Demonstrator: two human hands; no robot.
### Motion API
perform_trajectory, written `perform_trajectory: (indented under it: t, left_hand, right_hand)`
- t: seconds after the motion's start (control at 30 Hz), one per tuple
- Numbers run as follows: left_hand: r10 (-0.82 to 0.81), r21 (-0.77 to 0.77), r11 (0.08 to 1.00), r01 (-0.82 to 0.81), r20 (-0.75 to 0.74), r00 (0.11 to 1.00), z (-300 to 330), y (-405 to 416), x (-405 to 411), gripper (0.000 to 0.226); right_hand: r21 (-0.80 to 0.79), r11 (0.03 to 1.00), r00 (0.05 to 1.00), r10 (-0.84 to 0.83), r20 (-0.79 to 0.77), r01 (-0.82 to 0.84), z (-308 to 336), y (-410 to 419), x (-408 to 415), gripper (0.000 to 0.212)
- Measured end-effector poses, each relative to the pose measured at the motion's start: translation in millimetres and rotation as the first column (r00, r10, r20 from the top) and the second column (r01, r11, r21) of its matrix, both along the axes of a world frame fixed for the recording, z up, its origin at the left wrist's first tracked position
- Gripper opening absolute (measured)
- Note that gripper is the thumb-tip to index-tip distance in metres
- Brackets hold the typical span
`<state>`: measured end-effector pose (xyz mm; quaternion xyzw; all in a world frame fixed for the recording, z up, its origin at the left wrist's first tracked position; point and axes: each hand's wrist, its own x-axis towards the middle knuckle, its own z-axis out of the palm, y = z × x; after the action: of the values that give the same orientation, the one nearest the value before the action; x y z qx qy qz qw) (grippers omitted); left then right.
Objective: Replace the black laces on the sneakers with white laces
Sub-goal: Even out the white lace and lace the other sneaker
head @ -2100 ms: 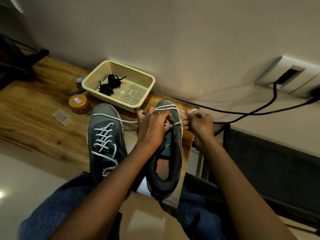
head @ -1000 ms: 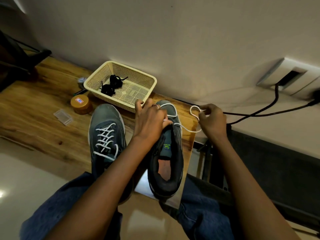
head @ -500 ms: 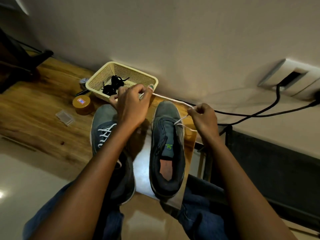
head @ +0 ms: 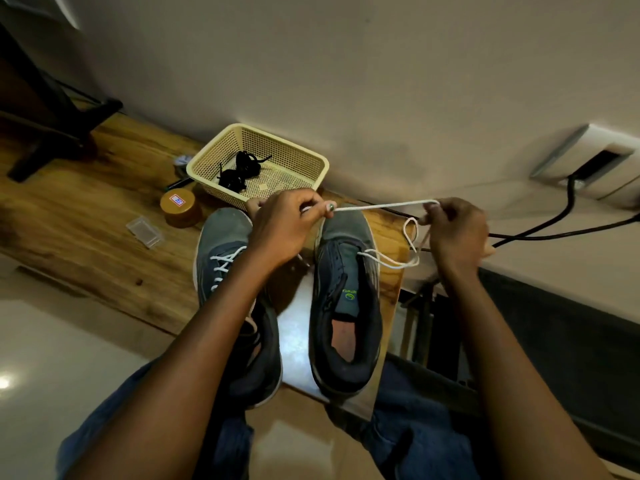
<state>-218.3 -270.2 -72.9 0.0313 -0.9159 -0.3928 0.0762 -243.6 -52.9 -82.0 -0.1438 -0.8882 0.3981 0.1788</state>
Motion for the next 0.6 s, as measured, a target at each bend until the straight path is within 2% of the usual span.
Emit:
perform_trajectory:
  t: [0.07,0.13,0.23,0.37,0.43,0.53,0.6]
  left_hand:
    - [-0.007,-0.006,1.0,0.007,0.004,1.0,-1,2,0,0.024]
    - [0.007,-0.01,1.0,-0.007,-0.005,1.0,-3,1,-1,0.017]
    - [0.002,-0.018,1.0,-0.002,0.022,1.0,-6,-4,-4,0.016]
    - [-0.007,-0.281,0.959,0.03,0.083,0.997,-10,-13,-1,0.016]
    - [0.055,-0.335,0.942,-0.029,0.07,0.996,-11,-17,0,0.017]
    - [0.174,-0.32,0.933,-0.166,-0.004,0.985,-11,-22,-2,0.016]
    - [0.172,-0.256,0.952,-0.17,-0.014,0.985,-10,-19,-4,0.016]
  right_hand:
    - [0.053,0.998,0.996,-0.036,0.082,0.032,-3,11,2,0.019]
    - [0.077,0.997,0.987,0.007,0.158,-0.02,-9,12,4,0.018]
    - [0.082,0.995,0.984,-0.062,0.166,0.049,-14,11,0,0.018]
    - [0.031,0.976,0.971,-0.22,0.099,0.218,-5,13,0,0.021]
    - [0.013,0.971,0.96,-0.236,0.149,0.237,-9,19,0,0.02]
    - [0.091,0.987,0.926,-0.154,0.345,0.131,-19,22,-3,0.01]
    - [0.068,0.997,0.88,-0.001,0.475,-0.035,-19,12,-1,0.042]
